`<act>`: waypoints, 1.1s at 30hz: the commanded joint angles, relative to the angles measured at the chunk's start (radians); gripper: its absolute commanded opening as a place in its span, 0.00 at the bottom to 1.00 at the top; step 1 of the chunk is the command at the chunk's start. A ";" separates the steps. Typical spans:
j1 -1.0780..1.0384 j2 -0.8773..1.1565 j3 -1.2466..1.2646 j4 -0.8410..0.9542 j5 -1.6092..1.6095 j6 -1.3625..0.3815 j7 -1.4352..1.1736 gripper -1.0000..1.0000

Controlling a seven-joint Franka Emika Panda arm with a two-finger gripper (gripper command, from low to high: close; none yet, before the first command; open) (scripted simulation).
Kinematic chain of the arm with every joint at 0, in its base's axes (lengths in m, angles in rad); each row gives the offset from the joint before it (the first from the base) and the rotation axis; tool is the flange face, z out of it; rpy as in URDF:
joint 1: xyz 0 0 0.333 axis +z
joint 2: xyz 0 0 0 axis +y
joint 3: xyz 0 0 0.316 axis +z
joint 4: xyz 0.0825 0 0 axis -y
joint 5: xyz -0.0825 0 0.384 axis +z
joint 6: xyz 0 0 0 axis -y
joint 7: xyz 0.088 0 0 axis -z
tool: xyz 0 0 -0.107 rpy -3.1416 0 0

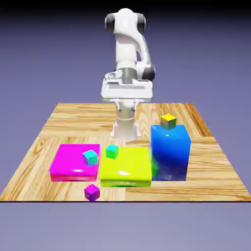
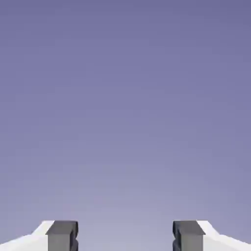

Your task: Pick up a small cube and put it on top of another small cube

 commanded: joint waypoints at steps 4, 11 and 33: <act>-0.013 0.145 -0.035 0.143 0.046 -0.154 0.015 0.50; -0.036 0.399 -0.096 0.394 0.126 -0.424 0.042 0.50; -0.107 1.196 -0.288 1.180 0.379 -1.272 0.127 0.50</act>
